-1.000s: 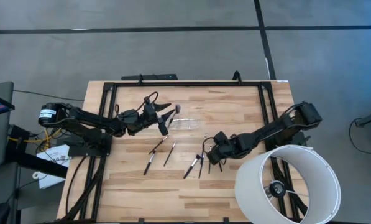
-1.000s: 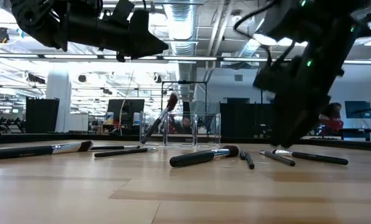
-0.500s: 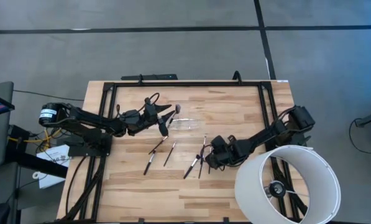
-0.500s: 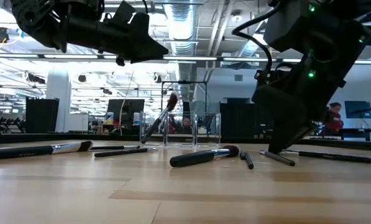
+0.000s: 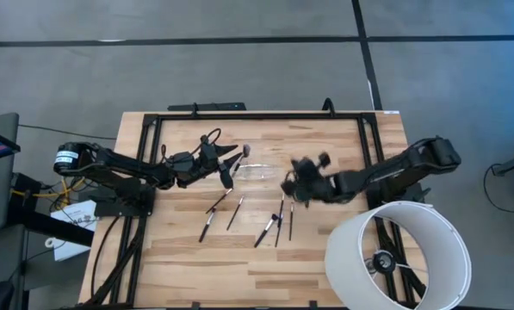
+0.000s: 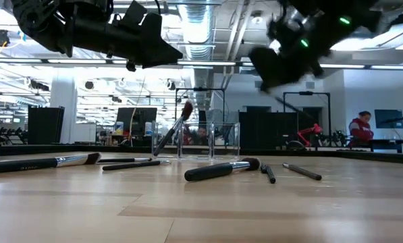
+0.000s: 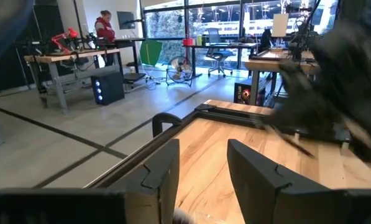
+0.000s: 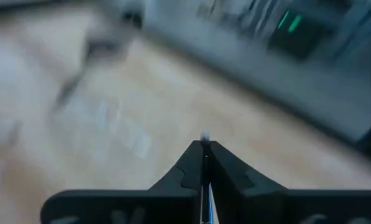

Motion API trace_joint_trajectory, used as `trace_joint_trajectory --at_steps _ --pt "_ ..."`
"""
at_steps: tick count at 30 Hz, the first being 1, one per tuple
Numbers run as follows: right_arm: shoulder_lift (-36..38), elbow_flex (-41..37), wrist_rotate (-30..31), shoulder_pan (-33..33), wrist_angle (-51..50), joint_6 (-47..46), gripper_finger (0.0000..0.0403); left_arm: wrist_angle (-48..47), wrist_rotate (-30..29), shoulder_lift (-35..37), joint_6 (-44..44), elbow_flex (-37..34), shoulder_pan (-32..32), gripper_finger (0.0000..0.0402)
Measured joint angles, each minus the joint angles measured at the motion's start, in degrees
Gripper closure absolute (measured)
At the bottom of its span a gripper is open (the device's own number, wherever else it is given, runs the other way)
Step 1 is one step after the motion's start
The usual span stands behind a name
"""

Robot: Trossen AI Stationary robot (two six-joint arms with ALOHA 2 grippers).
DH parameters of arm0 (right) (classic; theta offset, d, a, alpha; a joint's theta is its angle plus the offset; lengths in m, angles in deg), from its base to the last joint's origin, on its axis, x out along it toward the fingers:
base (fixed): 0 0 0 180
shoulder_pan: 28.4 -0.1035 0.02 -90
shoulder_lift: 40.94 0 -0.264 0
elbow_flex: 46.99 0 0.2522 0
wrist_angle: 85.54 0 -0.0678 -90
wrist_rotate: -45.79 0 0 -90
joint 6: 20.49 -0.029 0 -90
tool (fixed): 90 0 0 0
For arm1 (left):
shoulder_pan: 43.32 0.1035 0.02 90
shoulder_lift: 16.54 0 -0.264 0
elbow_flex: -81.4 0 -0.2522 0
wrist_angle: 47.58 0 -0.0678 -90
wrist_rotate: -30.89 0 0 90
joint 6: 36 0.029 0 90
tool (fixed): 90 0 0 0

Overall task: Put items in baskets/containers
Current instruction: Put the eyeshadow brush into the transparent organizer

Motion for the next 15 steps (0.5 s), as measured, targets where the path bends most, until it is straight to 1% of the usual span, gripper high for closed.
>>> trace_joint_trajectory --at_steps 2,3,5,7,9,11,12,13,15 --pt "0.89 0.04 -0.09 2.44 9.2 10.54 0.0399 0.01 0.17 0.0 0.0 0.0 0.0 0.0272" --pt "0.7 0.03 -2.04 3.52 14.26 16.29 0.0398 0.01 0.17 0.0 0.0 0.0 0.0 0.0274" --pt "0.11 0.02 -9.52 5.85 24.78 27.82 0.0398 0.0 0.16 0.0 0.0 0.0 0.0 0.0277" --pt "-1.44 0.17 -17.93 8.43 34.21 36.17 0.04 0.0 0.17 0.0 0.0 0.0 0.0 0.028" --pt "-3.7 -0.33 -25.73 11.2 42.38 39.31 0.04 0.01 0.17 0.0 0.0 0.0 -0.11 0.0283" --pt "-6.41 -1.08 -33.98 13.7 49.94 38.76 0.04 -0.01 0.17 0.0 0.0 0.0 -0.41 0.0285" --pt "-7.79 -1.52 -36.93 14.72 53.17 38.3 0.04 0.01 0.17 0.02 0.0 0.0 -0.68 0.0286" --pt "-9.51 -1.59 -38.41 15.61 55.77 38.04 0.0401 -0.01 0.2 0.02 0.0 0.0 -0.84 0.0287" --pt "-13.31 -1.58 -39.48 16.65 59.75 37.62 0.0401 0.0 0.2 0.02 0.0 0.0 -1.22 0.0289"
